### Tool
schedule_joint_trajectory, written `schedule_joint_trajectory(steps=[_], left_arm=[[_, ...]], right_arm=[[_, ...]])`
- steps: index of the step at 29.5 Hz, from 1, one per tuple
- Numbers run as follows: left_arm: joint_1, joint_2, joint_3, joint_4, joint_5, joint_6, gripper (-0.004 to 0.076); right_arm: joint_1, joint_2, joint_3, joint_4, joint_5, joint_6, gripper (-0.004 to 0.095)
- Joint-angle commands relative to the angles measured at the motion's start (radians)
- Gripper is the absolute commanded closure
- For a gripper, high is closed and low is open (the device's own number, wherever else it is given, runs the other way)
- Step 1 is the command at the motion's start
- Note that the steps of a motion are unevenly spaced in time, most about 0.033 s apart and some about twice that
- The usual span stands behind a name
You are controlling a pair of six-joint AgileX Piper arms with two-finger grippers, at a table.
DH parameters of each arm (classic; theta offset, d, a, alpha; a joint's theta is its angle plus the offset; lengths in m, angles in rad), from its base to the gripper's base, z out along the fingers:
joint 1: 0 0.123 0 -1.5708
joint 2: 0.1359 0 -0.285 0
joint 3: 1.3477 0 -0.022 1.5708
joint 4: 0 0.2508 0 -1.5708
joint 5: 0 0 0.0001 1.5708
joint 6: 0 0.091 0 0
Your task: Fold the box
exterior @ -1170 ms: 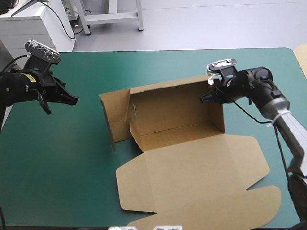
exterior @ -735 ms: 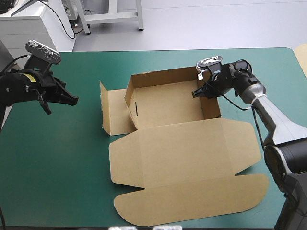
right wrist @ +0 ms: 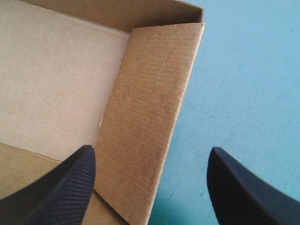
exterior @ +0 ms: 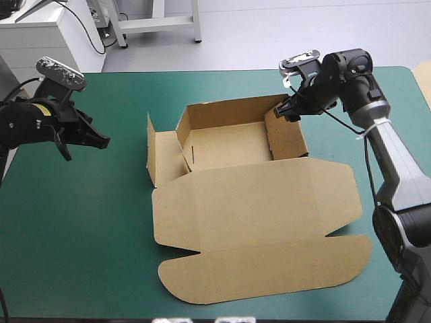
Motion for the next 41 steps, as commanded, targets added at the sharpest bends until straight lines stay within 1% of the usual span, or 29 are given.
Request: schedule_joint_trajectory(steps=[1,8,13,16,18,20,27,30,41], left_arm=[[0.001,-0.022,-0.027,-0.011,-0.048,-0.009,0.0715],[0.001,-0.022,-0.025,-0.011,-0.029,-0.009,0.0715],[0.001,-0.022,-0.014,-0.011,-0.022,-0.009,0.0715],[0.001,-0.022,-0.014,-0.011,-0.013,-0.009,0.0715],[0.001,-0.022,-0.014,-0.011,-0.009,-0.009,0.0715],[0.001,-0.022,-0.014,-0.011,-0.007,-0.009,0.0715],[0.001,-0.022,-0.014,-0.009,-0.007,-0.009,0.0715],[0.001,-0.022,-0.014,-0.009,-0.007,-0.009,0.0715],[0.001,-0.022,-0.014,-0.005,0.016,-0.009,0.0715]], right_arm=[[0.002,-0.016,-0.03,-0.003,0.0,-0.001,0.0279],[0.002,0.095,-0.03,-0.003,0.0,0.007,0.028],[0.002,0.148,-0.03,-0.003,0.0,0.043,0.028],[0.002,0.169,-0.03,-0.003,0.0,0.057,0.0299],[0.0,0.175,-0.03,-0.003,0.0,0.079,0.0351],[-0.002,0.179,-0.03,-0.006,0.0,0.089,0.0448],[-0.013,0.179,-0.03,-0.003,0.0,0.106,0.091],[-0.013,0.179,-0.03,0.004,0.0,0.108,0.0928],[-0.029,0.155,-0.034,0.018,0.0,0.101,0.0929]])
